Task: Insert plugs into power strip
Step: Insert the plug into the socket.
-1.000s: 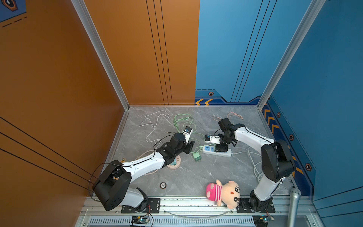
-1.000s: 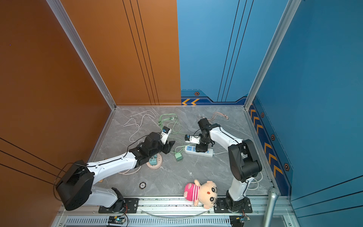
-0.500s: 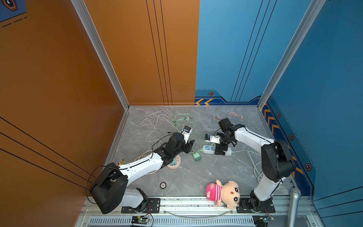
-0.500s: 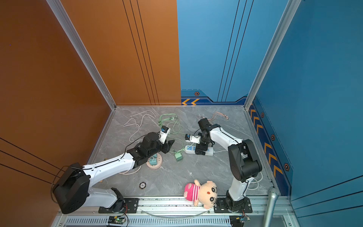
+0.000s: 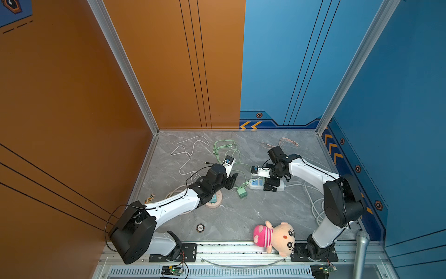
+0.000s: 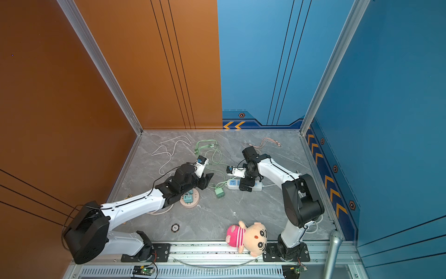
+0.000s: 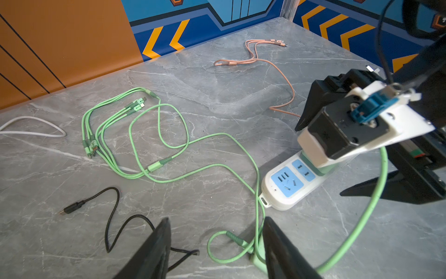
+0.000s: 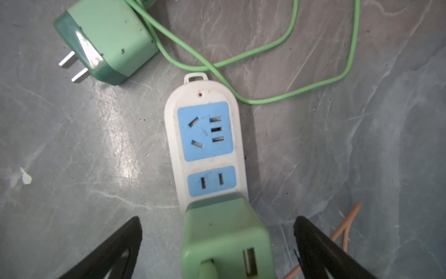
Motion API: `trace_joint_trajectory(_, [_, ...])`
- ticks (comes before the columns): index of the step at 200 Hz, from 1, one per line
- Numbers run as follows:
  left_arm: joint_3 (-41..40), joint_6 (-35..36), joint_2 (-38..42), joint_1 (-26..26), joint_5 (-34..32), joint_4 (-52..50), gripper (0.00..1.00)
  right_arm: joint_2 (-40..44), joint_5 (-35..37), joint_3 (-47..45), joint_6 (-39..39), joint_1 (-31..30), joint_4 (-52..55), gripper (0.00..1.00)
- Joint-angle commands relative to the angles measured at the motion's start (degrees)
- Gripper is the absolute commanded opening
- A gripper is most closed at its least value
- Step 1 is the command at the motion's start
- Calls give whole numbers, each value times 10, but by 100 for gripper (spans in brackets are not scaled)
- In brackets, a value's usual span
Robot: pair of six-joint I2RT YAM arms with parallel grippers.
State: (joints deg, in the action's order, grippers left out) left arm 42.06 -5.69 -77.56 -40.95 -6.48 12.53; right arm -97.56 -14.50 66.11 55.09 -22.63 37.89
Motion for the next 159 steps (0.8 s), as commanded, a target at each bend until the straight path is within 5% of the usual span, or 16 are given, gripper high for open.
trace_joint_trajectory(1, [-8,-3,13,-3,-11,-7,60,22,5,-17,-19,-5,-8,98])
trace_joint_trajectory(159, [-2,5,27,-8,-15,-13,61,87,-29,-23,-74,-5,-33,99])
